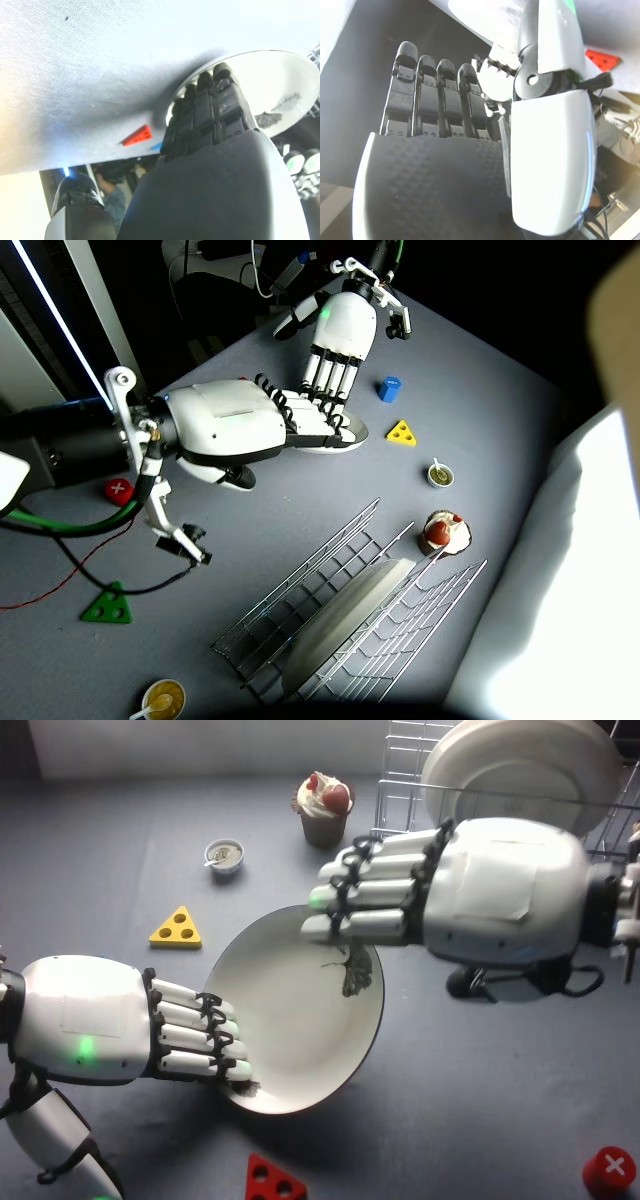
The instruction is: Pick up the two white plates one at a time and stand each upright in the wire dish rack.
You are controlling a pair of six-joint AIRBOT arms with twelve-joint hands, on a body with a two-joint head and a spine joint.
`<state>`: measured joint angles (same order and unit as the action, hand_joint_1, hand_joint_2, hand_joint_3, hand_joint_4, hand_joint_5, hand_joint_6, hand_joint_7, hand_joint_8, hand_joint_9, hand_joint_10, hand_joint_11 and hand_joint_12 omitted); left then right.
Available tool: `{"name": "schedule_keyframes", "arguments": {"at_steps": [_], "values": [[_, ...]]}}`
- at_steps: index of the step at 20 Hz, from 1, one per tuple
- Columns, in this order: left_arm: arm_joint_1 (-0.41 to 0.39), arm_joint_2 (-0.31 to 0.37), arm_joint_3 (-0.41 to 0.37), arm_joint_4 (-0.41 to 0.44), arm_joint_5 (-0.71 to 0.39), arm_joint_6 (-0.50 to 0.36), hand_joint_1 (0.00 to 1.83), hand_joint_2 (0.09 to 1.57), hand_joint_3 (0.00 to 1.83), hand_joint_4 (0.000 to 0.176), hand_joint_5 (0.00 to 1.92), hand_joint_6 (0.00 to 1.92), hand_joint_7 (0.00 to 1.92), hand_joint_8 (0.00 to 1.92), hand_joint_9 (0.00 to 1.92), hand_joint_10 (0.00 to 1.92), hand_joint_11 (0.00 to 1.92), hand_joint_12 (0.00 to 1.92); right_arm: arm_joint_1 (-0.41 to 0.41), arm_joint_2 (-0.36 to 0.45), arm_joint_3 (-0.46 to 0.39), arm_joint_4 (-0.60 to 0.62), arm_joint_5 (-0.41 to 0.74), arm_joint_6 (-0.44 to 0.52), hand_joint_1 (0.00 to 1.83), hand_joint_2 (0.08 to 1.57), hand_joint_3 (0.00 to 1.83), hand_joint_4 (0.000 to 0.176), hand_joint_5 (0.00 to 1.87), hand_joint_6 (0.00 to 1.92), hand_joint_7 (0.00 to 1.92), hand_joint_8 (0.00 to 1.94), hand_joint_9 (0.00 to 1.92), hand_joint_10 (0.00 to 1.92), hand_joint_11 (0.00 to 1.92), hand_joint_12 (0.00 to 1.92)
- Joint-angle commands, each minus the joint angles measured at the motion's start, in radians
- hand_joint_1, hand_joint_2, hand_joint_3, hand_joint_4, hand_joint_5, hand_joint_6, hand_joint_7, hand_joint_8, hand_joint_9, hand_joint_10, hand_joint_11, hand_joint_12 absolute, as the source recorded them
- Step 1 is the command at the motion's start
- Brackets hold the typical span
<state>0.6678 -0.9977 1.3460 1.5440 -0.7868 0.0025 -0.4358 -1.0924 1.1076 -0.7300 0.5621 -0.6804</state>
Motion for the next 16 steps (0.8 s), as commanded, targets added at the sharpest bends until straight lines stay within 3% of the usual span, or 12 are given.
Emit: {"name": "schedule_keyframes", "arguments": {"at_steps": [1, 5, 16], "values": [[0.013, -0.015, -0.003, 0.042, -0.012, -0.002, 0.0, 0.89, 0.0, 0.0, 0.1, 0.0, 0.14, 0.0, 0.15, 0.0, 0.16, 0.01, 0.001, 0.0, -0.008, 0.027, 0.083, -0.009, 1.36, 0.89, 0.0, 0.0, 0.26, 0.01, 0.21, 0.01, 0.2, 0.01, 0.26, 0.08], [0.014, -0.015, -0.001, 0.046, -0.01, -0.002, 0.0, 0.9, 0.0, 0.0, 0.09, 0.0, 0.13, 0.0, 0.14, 0.0, 0.16, 0.0, -0.03, -0.016, -0.026, 0.024, 0.083, -0.055, 1.34, 0.89, 0.0, 0.0, 0.24, 0.0, 0.19, 0.01, 0.19, 0.01, 0.26, 0.09], [0.02, -0.021, 0.006, 0.045, -0.007, -0.002, 0.01, 0.89, 0.0, 0.0, 0.1, 0.0, 0.14, 0.0, 0.14, 0.0, 0.16, 0.01, -0.064, -0.154, 0.108, 0.206, 0.095, -0.142, 1.31, 0.89, 0.0, 0.0, 0.24, 0.01, 0.24, 0.01, 0.28, 0.02, 0.33, 0.12]]}}
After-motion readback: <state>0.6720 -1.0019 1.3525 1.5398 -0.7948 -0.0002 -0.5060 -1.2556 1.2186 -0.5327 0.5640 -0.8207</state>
